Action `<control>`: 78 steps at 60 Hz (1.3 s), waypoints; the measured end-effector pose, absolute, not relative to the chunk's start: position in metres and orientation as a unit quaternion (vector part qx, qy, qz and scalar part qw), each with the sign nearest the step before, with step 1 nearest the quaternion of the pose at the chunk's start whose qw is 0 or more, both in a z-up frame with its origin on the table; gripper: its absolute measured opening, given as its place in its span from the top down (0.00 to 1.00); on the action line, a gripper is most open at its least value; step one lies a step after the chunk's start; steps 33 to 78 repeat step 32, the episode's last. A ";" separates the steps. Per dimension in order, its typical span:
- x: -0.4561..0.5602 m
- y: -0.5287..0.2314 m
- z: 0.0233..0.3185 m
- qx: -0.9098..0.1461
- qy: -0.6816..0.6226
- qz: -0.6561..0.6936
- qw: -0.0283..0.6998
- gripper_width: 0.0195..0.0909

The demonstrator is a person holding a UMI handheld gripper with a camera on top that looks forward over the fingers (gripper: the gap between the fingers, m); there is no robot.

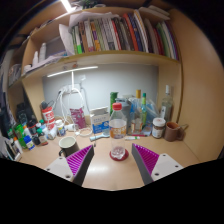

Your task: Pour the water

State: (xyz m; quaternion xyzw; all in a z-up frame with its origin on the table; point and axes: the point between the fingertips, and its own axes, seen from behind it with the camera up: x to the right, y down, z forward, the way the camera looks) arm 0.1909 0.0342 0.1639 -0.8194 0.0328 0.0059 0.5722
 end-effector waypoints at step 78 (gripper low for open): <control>0.138 -0.180 0.290 -0.807 0.016 0.009 0.591 0.09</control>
